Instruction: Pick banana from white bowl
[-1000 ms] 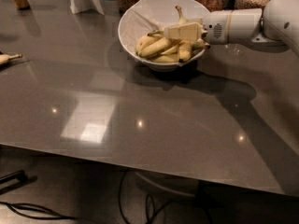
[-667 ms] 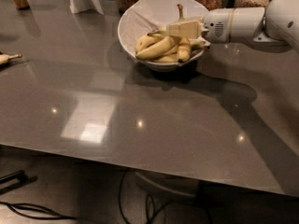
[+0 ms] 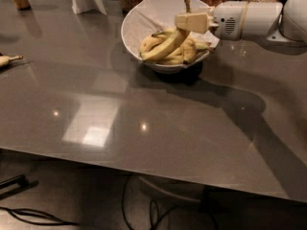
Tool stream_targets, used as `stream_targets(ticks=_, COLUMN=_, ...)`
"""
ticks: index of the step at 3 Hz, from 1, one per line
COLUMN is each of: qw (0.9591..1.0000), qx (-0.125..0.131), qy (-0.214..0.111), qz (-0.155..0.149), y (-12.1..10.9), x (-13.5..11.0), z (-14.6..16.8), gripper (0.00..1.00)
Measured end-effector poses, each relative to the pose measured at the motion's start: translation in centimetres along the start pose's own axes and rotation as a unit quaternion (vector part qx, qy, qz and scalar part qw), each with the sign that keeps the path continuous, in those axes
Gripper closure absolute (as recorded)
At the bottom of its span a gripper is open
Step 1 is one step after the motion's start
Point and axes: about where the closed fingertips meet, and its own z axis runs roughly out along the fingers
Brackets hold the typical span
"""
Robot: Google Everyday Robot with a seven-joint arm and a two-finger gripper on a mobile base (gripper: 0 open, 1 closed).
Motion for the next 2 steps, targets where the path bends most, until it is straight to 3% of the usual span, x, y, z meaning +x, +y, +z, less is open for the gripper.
stream_targets(ticks=2, qw=0.9982, qx=0.007, qy=-0.046, qz=-0.036, y=2.6, x=-1.5, z=-2.6, gripper=1.00)
